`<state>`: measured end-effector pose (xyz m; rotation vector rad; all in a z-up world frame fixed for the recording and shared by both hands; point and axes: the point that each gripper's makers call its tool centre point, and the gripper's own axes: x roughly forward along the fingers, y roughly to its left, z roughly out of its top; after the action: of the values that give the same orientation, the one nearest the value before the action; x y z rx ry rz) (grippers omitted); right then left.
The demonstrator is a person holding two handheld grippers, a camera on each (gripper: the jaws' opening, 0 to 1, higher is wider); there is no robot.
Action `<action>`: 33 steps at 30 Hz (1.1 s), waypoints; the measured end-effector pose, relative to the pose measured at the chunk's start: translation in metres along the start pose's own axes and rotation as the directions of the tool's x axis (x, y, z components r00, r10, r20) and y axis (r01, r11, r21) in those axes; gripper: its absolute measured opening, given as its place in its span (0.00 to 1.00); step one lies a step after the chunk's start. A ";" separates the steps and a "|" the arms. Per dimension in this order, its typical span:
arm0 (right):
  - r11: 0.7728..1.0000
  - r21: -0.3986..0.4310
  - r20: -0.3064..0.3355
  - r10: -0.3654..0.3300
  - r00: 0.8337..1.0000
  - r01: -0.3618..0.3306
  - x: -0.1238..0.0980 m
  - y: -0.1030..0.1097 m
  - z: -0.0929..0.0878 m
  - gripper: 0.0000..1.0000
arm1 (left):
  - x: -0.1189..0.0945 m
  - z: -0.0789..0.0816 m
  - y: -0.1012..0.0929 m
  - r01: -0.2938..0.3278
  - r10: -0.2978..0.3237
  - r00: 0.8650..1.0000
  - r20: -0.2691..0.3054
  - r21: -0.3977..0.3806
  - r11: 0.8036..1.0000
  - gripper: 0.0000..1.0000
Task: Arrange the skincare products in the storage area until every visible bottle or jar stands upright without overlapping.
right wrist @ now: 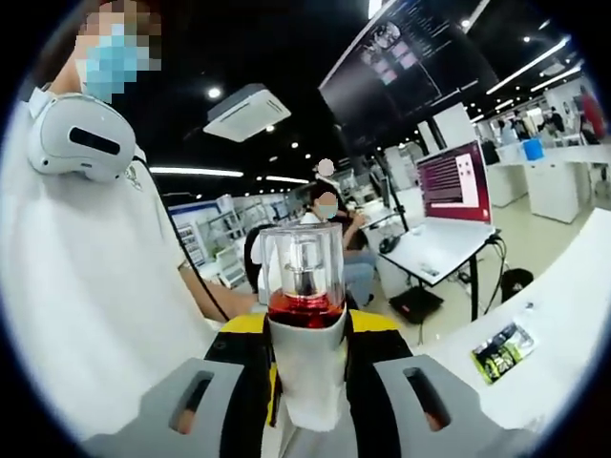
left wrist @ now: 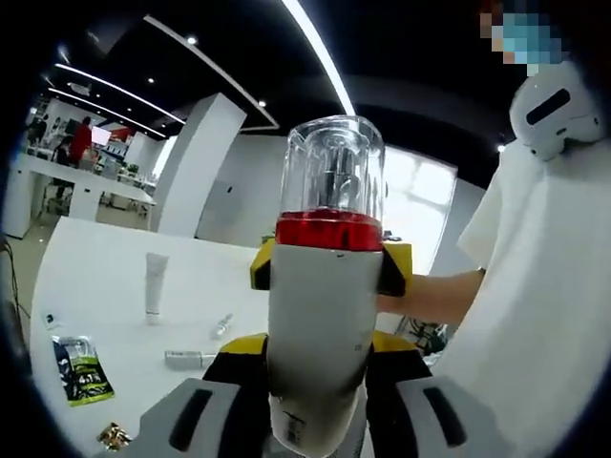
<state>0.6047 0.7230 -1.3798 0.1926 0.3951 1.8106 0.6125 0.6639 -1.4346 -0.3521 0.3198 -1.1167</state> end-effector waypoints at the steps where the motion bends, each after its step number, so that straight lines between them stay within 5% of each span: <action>1: 1.000 -0.002 -0.003 0.001 1.000 -0.001 0.000 0.001 0.000 0.27 | 0.000 0.000 0.000 -0.004 0.004 1.000 -0.001 0.010 1.000 0.38; 8: 1.000 -0.010 -0.016 -0.028 0.999 0.028 0.000 -0.006 0.003 0.27 | -0.001 0.006 0.009 -0.068 0.066 0.997 0.026 0.066 0.996 0.37; 16: 0.989 0.006 0.024 -0.146 0.989 0.146 -0.003 -0.031 0.012 0.26 | 0.003 0.017 0.035 -0.177 0.175 0.984 0.043 0.049 0.983 0.36; 19: 0.962 0.023 0.022 -0.273 0.962 0.272 -0.003 -0.048 0.012 0.25 | -0.002 0.015 0.054 -0.279 0.278 0.960 0.019 0.041 0.960 0.36; 23: 0.905 0.017 0.039 -0.426 0.904 0.425 0.000 -0.065 0.009 0.28 | -0.005 0.012 0.074 -0.393 0.396 0.918 -0.013 0.109 0.913 0.36; 26: 0.853 0.030 0.074 -0.522 0.849 0.522 0.002 -0.074 0.012 0.30 | -0.004 0.015 0.080 -0.435 0.436 0.900 0.008 0.101 0.895 0.36; 27: 0.847 0.028 0.077 -0.532 0.844 0.531 0.002 -0.075 0.012 0.31 | -0.006 0.016 0.084 -0.475 0.479 0.878 0.006 0.136 0.869 0.36; 30: 0.789 0.000 0.089 -0.612 0.786 0.614 0.002 -0.084 0.011 0.32 | -0.006 0.016 0.090 -0.527 0.536 0.844 -0.003 0.177 0.831 0.36; 32: 0.757 -0.052 0.089 -0.646 0.758 0.651 0.002 -0.088 0.009 0.32 | -0.004 0.016 0.091 -0.526 0.533 0.846 0.006 0.165 0.834 0.36; 33: 0.755 -0.070 0.079 -0.647 0.758 0.652 0.003 -0.088 0.007 0.32 | -0.004 0.016 0.092 -0.527 0.532 0.847 0.007 0.157 0.835 0.36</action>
<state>0.6857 0.7471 -1.4052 0.0218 0.2904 1.1199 0.6919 0.7060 -1.4593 -0.0902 0.3356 -0.5919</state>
